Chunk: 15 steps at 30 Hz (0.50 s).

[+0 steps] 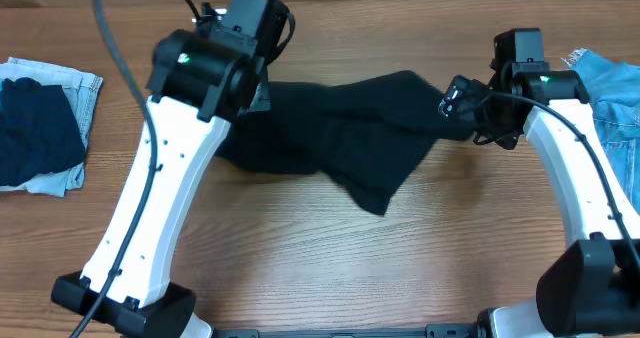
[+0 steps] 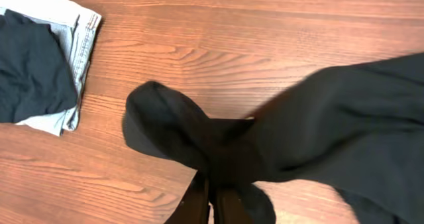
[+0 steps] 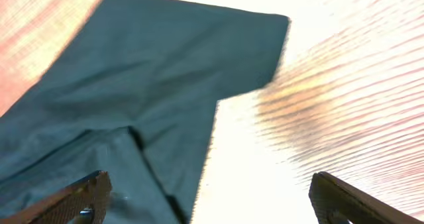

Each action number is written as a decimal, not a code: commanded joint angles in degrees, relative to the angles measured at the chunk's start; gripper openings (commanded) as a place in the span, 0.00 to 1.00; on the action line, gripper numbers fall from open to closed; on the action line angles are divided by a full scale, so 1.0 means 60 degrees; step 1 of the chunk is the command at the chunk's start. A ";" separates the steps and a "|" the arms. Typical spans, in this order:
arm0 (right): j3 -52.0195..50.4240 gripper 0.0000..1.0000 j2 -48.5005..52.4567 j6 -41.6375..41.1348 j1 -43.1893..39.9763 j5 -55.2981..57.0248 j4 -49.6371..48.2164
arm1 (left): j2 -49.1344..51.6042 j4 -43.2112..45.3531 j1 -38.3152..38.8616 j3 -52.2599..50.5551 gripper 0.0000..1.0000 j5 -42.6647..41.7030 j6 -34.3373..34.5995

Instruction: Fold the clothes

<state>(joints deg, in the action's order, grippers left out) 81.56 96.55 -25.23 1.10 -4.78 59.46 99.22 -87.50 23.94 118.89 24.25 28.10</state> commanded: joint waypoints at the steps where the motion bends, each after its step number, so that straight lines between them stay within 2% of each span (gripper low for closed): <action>1: -0.0040 0.98 0.0984 0.0798 0.0000 -0.1883 0.0138 | 0.0138 -0.0168 -0.0051 0.0047 0.04 -0.0051 -0.0321; 3: -0.0040 0.94 0.1585 0.1472 0.0186 -0.3085 0.0211 | 0.0135 -0.0222 -0.0055 0.0047 0.04 -0.0040 -0.0331; 8: -0.0040 0.93 0.2426 0.3260 0.1075 -0.4641 -0.0350 | 0.0135 -0.0302 -0.0051 0.0047 0.04 -0.0055 -0.0328; 15: -0.0040 0.94 0.3340 0.2809 0.2007 -0.4186 -0.1716 | 0.0138 -0.0375 -0.0051 0.0047 0.05 -0.0058 -0.0328</action>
<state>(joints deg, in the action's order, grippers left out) 81.25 113.60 -7.79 12.29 -30.30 50.87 100.09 -89.45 23.90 118.87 24.03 26.81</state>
